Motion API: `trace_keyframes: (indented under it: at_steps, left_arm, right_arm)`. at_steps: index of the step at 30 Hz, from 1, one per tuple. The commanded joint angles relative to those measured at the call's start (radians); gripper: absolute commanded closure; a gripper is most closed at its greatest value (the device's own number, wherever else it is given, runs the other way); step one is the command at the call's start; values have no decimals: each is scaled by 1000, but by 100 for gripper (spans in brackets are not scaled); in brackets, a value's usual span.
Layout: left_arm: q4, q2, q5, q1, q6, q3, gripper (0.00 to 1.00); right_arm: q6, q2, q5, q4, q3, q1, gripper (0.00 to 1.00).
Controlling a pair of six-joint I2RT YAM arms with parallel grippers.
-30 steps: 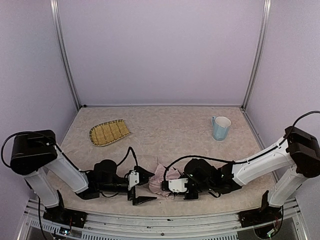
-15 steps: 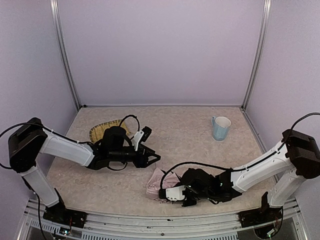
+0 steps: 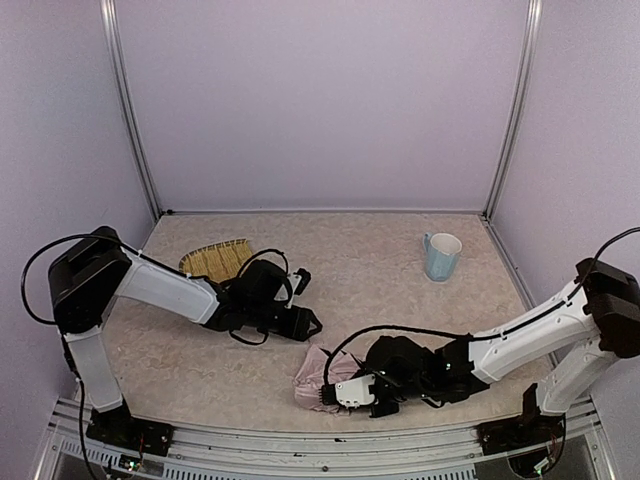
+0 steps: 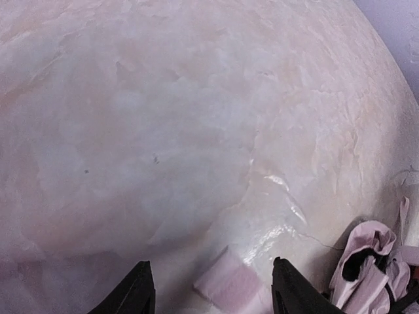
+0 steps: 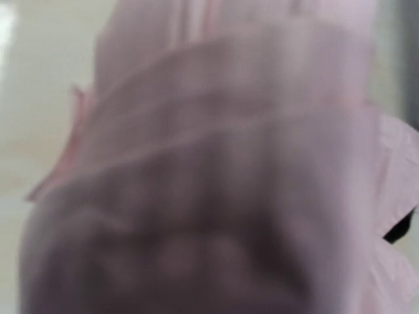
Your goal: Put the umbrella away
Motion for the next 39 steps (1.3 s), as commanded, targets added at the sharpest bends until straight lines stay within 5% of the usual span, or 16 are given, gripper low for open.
trace_keyframes:
  at_steps: [1, 8, 12, 17, 22, 27, 34, 39]
  left_arm:
    - [-7, 1, -37, -11, 105, 14, 41]
    - [328, -337, -135, -112, 457, -280, 44]
    - [554, -525, -21, -237, 761, -503, 40]
    - [406, -579, 89, -323, 899, -535, 31]
    - [217, -549, 23, -379, 981, -468, 19]
    - [86, -506, 65, -390, 1007, -398, 18]
    - [384, -817, 248, -333, 884, -588, 22]
    - [216, -690, 153, -369, 897, -531, 22]
  right_arm:
    - [-9, -53, -372, -311, 28, -22, 100]
    - [36, 143, -568, -596, 166, -130, 100]
    - [47, 306, -626, -728, 281, -190, 100]
    - [62, 428, -702, -849, 372, -269, 100]
    - [72, 514, -727, -890, 425, -317, 100]
    - [74, 562, -749, -888, 468, -369, 100]
    - [72, 593, -760, -892, 509, -405, 100]
    - [73, 602, -760, -888, 522, -406, 100]
